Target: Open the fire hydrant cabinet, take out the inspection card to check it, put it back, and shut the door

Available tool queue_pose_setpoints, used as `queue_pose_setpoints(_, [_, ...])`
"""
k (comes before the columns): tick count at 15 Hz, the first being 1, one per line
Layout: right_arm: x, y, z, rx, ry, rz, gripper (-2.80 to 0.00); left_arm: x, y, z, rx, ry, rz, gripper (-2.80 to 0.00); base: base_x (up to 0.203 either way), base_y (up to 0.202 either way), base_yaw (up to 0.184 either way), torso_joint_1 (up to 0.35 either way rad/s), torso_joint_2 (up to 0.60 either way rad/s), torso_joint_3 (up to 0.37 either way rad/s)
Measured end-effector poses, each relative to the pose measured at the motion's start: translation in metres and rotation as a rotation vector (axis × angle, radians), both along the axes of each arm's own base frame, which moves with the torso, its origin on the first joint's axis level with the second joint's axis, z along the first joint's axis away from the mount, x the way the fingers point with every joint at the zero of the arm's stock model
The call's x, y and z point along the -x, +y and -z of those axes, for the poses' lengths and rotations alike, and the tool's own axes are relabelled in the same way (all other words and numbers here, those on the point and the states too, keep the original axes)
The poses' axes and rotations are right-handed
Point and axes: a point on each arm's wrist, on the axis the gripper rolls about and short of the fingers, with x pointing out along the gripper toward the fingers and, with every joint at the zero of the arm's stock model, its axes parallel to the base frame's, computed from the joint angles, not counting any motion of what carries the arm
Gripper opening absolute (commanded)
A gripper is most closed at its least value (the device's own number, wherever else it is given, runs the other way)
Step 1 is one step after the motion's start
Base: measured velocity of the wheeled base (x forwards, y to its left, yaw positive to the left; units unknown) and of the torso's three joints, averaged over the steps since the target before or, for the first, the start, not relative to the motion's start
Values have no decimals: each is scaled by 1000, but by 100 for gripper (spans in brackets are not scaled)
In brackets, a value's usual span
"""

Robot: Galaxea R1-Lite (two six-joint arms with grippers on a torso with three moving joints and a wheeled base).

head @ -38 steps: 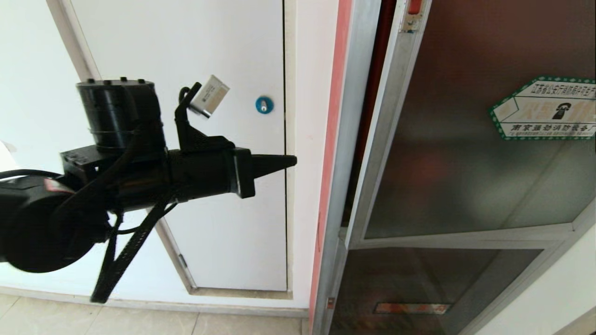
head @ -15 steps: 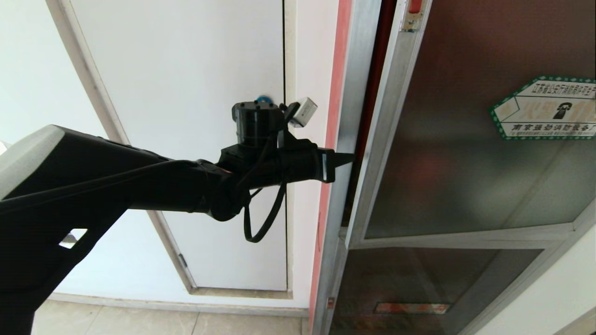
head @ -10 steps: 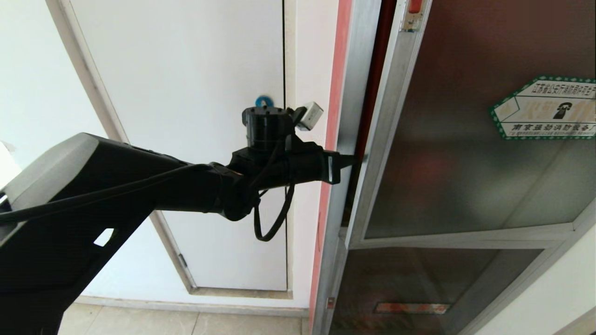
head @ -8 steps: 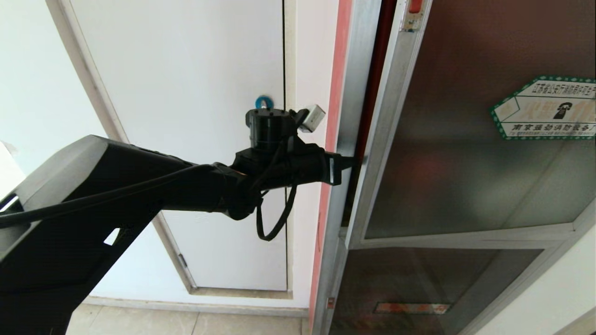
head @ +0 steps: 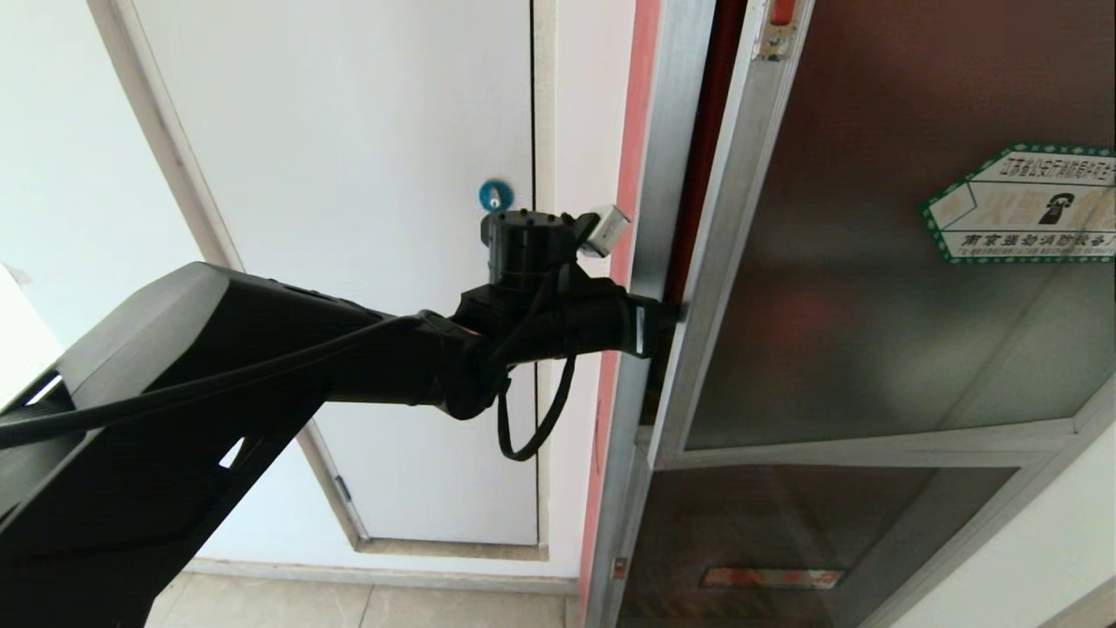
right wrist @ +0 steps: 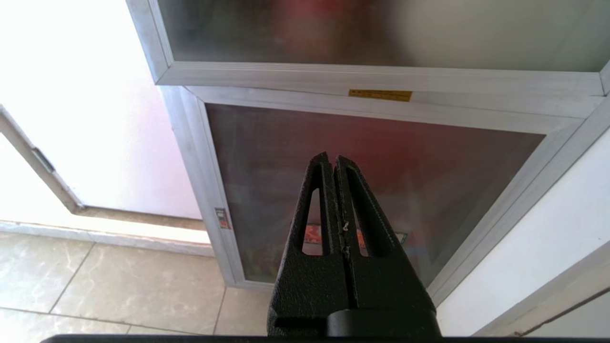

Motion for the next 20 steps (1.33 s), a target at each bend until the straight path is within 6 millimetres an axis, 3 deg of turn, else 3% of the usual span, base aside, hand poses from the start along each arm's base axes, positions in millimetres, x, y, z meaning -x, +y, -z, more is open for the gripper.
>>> queue_pose_setpoints(5, [0, 0, 0, 0, 0, 0, -280, 25, -10, 1, -19, 22, 56, -280, 0, 0, 0, 0, 0, 0])
queue_pose_setpoints(13, [0, 0, 0, 1, 1, 0, -280, 66, -6, -6, -40, 39, 120, -280, 0, 0, 0, 0, 0, 0])
queue_pose_setpoints(20, [0, 0, 0, 1, 1, 0, -280, 95, -22, -4, -55, 47, 197, -280, 0, 0, 0, 0, 0, 0])
